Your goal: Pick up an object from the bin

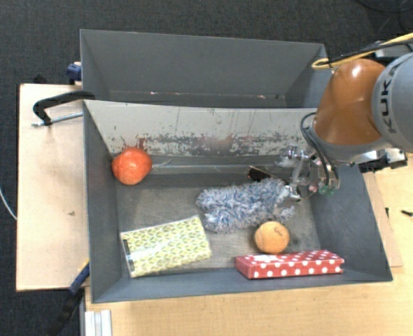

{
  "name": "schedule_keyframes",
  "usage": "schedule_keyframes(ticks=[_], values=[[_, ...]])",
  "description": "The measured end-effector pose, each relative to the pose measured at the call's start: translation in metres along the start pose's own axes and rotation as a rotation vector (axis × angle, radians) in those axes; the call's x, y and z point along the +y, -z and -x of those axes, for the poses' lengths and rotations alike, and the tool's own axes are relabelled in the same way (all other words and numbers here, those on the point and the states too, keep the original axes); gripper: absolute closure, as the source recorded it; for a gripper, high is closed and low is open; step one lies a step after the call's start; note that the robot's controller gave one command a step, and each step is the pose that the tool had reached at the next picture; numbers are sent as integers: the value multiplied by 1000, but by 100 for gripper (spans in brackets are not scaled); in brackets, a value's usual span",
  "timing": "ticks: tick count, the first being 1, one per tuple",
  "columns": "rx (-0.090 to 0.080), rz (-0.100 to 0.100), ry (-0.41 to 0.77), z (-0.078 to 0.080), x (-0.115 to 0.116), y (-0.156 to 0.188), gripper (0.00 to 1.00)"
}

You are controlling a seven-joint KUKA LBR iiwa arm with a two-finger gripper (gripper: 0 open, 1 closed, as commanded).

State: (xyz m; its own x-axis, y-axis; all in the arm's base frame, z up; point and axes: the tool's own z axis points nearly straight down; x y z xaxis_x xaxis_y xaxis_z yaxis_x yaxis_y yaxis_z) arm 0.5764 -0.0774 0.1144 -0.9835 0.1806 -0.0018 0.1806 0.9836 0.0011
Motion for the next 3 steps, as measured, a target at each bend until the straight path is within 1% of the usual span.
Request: schedule_keyframes(ticks=[1,2,3], values=[[-4,0,-92,7,19,15,0],[0,0,161,7,42,-24,0],[-2,0,45,7,87,-38,100]])
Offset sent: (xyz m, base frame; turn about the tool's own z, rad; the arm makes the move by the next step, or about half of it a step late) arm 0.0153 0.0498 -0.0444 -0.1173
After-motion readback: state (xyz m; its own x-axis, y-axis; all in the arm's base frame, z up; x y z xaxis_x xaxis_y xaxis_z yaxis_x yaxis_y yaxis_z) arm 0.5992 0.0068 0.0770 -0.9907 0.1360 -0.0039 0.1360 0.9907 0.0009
